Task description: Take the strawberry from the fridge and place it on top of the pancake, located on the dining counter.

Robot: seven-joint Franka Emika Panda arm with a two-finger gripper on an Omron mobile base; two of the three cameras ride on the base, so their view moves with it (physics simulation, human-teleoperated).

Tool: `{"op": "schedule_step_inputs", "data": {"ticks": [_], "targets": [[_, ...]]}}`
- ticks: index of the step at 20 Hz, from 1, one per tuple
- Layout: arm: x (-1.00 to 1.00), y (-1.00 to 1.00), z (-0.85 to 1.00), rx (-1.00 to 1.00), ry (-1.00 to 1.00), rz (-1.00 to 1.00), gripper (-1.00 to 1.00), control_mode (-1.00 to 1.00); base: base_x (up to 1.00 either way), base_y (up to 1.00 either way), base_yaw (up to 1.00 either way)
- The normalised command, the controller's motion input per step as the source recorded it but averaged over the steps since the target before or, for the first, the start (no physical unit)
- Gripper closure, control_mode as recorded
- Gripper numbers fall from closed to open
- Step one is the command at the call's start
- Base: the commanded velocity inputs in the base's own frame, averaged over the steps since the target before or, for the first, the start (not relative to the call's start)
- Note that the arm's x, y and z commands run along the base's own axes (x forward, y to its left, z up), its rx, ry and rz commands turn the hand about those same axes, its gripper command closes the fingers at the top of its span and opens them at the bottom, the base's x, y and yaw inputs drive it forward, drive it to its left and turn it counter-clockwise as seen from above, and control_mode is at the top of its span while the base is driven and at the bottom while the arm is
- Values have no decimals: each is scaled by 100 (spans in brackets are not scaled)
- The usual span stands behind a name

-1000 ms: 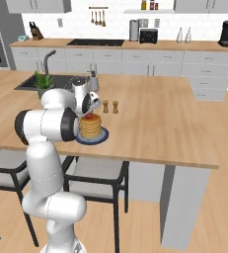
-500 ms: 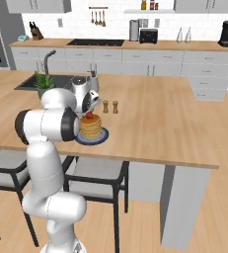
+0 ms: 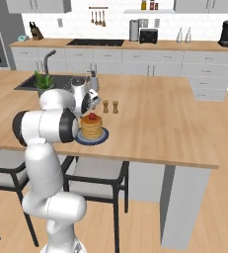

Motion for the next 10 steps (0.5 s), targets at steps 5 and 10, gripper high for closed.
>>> {"op": "schedule_step_inputs", "data": {"ticks": [5,10], "targets": [[-28,0,55,0,-7,0,-100,-100,0,0,0],[-88,0,44,0,-6,0,-100,-100,0,0,0]]}}
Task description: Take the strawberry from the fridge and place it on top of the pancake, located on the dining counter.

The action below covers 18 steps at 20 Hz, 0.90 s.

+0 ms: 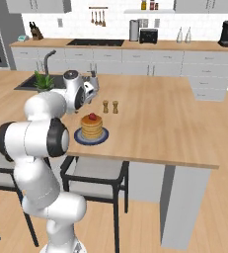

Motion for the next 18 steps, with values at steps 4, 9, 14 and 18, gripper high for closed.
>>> {"op": "schedule_step_inputs", "data": {"ticks": [4,9,14,18], "targets": [[-100,0,26,0,-9,0,-100,-100,0,0,0],[-100,0,33,0,-3,-3,-100,-100,0,0,0],[-100,12,48,-1,0,-1,-100,-100,0,0,0],[-100,36,37,-5,0,0,-100,-100,0,0,0]]}}
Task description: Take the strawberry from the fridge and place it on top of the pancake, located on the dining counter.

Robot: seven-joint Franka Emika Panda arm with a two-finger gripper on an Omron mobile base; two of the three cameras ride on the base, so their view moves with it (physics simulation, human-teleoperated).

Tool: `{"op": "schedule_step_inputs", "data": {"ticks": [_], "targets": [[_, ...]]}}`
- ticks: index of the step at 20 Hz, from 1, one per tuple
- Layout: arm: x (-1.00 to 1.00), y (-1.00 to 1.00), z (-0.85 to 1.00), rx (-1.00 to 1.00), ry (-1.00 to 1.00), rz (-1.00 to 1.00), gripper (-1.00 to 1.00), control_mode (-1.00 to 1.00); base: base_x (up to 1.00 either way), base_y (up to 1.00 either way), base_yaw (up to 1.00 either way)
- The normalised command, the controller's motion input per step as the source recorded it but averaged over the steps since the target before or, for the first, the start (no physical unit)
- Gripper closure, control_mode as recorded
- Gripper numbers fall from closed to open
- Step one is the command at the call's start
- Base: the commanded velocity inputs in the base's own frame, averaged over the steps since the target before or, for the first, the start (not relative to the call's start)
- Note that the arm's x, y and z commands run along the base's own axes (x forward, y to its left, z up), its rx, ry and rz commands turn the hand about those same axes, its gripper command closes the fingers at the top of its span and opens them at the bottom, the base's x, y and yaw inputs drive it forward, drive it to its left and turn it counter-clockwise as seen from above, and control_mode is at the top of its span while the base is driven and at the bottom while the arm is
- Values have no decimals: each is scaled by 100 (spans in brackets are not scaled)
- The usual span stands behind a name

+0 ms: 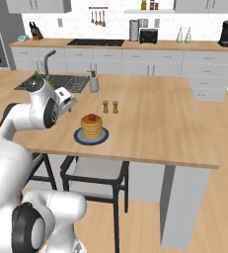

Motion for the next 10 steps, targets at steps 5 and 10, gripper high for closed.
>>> {"op": "schedule_step_inputs", "data": {"ticks": [5,10], "targets": [[-100,67,2,-6,0,0,-100,-100,0,0,0],[-100,47,0,-3,0,0,-100,-100,0,0,0]]}}
